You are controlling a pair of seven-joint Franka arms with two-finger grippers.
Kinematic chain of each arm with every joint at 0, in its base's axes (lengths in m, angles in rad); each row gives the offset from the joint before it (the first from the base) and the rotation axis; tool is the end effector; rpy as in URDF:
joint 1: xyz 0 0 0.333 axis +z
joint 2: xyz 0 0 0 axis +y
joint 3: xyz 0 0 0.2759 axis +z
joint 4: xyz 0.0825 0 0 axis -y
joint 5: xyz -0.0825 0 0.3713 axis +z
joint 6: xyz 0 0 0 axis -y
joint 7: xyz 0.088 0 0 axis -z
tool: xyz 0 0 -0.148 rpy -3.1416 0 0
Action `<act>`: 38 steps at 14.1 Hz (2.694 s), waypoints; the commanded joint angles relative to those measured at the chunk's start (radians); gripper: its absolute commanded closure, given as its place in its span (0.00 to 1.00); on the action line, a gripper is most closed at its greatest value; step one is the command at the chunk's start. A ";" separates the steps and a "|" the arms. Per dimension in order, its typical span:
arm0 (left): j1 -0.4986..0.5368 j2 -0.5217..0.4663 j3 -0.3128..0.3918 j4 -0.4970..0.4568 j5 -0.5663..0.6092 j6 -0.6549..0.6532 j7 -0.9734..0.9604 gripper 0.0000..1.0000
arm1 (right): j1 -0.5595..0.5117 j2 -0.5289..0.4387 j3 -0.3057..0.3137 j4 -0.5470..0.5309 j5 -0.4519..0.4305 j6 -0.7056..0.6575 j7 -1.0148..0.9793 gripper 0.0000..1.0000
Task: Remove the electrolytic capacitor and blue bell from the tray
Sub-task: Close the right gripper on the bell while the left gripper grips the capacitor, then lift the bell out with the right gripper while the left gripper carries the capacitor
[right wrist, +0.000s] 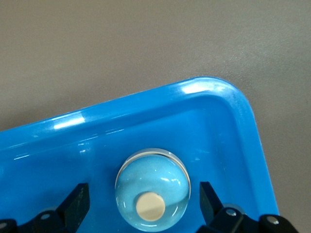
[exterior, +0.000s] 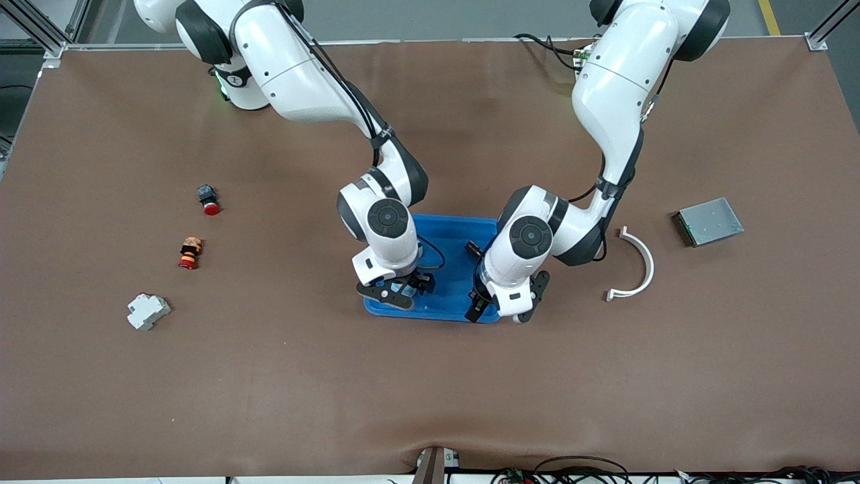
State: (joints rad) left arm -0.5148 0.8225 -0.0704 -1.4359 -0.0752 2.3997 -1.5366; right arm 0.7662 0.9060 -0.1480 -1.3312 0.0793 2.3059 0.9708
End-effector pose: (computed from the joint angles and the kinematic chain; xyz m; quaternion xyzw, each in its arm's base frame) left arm 0.5907 -0.3866 0.1555 0.8670 0.4904 -0.0109 0.0875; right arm 0.5663 0.4287 0.1368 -0.9842 0.1704 -0.0464 0.0093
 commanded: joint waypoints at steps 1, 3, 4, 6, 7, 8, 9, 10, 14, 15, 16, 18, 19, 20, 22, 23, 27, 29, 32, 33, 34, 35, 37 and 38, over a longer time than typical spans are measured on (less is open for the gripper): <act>-0.022 0.018 0.017 0.023 -0.003 0.004 -0.016 0.00 | 0.008 0.028 -0.008 0.029 0.011 -0.002 0.003 0.02; -0.022 0.029 0.018 0.022 0.000 0.004 -0.016 0.00 | 0.008 0.028 -0.008 0.029 0.011 0.000 -0.001 0.53; -0.024 0.030 0.018 0.022 0.000 0.004 -0.014 0.00 | 0.008 0.028 -0.008 0.029 0.013 -0.002 0.005 1.00; -0.024 0.032 0.018 0.020 0.000 0.004 -0.014 0.00 | 0.008 0.021 -0.007 0.032 0.017 -0.017 0.020 1.00; -0.022 0.036 0.018 0.020 0.000 0.004 -0.014 0.00 | 0.010 0.013 -0.007 0.032 0.022 -0.025 0.022 1.00; -0.022 0.038 0.018 0.020 0.000 0.004 -0.014 0.00 | 0.012 0.002 -0.004 0.035 0.028 -0.051 0.022 1.00; -0.024 0.038 0.018 0.020 0.002 0.004 -0.014 0.00 | 0.012 -0.007 0.002 0.044 0.034 -0.081 0.022 1.00; -0.024 0.040 0.018 0.020 0.009 0.004 -0.014 0.00 | 0.012 -0.016 0.007 0.065 0.045 -0.118 0.022 1.00; -0.028 0.055 0.020 0.022 0.021 0.004 -0.014 0.00 | -0.007 -0.022 0.008 0.190 0.079 -0.293 0.013 1.00; -0.028 0.061 0.020 0.022 0.021 0.004 -0.014 0.00 | -0.016 -0.022 0.007 0.194 0.077 -0.298 -0.004 1.00; -0.028 0.061 0.020 0.022 0.021 0.004 -0.014 0.00 | -0.025 -0.024 -0.002 0.194 0.074 -0.298 -0.050 1.00; -0.028 0.061 0.020 0.022 0.021 0.004 -0.014 0.00 | -0.066 -0.054 -0.010 0.176 0.071 -0.306 -0.186 1.00; -0.028 0.061 0.020 0.022 0.021 0.004 -0.014 0.00 | -0.089 -0.079 -0.012 0.134 0.071 -0.319 -0.240 1.00; -0.028 0.061 0.020 0.022 0.021 0.004 -0.016 0.00 | -0.102 -0.108 -0.015 0.101 0.068 -0.321 -0.286 1.00; -0.027 0.060 0.020 0.022 0.021 0.004 -0.014 0.44 | -0.113 -0.157 -0.039 0.025 0.066 -0.319 -0.357 1.00; -0.027 0.060 0.020 0.022 0.021 0.004 -0.014 0.56 | -0.113 -0.180 -0.056 -0.017 0.065 -0.313 -0.388 1.00; -0.027 0.056 0.020 0.023 0.020 0.004 -0.011 0.94 | -0.126 -0.316 -0.094 -0.244 0.065 -0.208 -0.526 1.00; -0.024 0.055 0.021 0.026 0.020 0.004 -0.013 1.00 | -0.160 -0.380 -0.094 -0.336 0.065 -0.166 -0.599 1.00; -0.018 0.046 0.020 0.032 0.020 0.004 -0.013 1.00 | -0.180 -0.429 -0.096 -0.407 0.065 -0.160 -0.641 1.00; -0.016 0.040 0.020 0.034 0.020 0.001 -0.014 1.00 | -0.188 -0.447 -0.096 -0.433 0.065 -0.155 -0.656 1.00; -0.016 0.024 0.020 0.032 0.020 -0.007 -0.013 1.00 | -0.195 -0.473 -0.096 -0.480 0.065 -0.128 -0.678 1.00; -0.014 0.009 0.020 0.034 0.020 -0.017 -0.011 1.00 | -0.208 -0.501 -0.094 -0.541 0.065 -0.073 -0.704 1.00; 0.002 -0.029 0.018 0.034 0.021 -0.086 0.000 1.00 | -0.229 -0.538 -0.094 -0.672 0.065 0.060 -0.774 1.00; 0.022 -0.055 0.018 0.041 0.020 -0.134 0.030 1.00 | -0.241 -0.550 -0.094 -0.721 0.066 0.110 -0.805 1.00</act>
State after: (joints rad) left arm -0.5189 0.8329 -0.0550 -1.3869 -0.0710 2.3503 -1.5327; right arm 0.5562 0.4381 -0.2552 -1.8963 0.1356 2.3168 0.2355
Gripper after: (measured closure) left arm 0.661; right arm 0.335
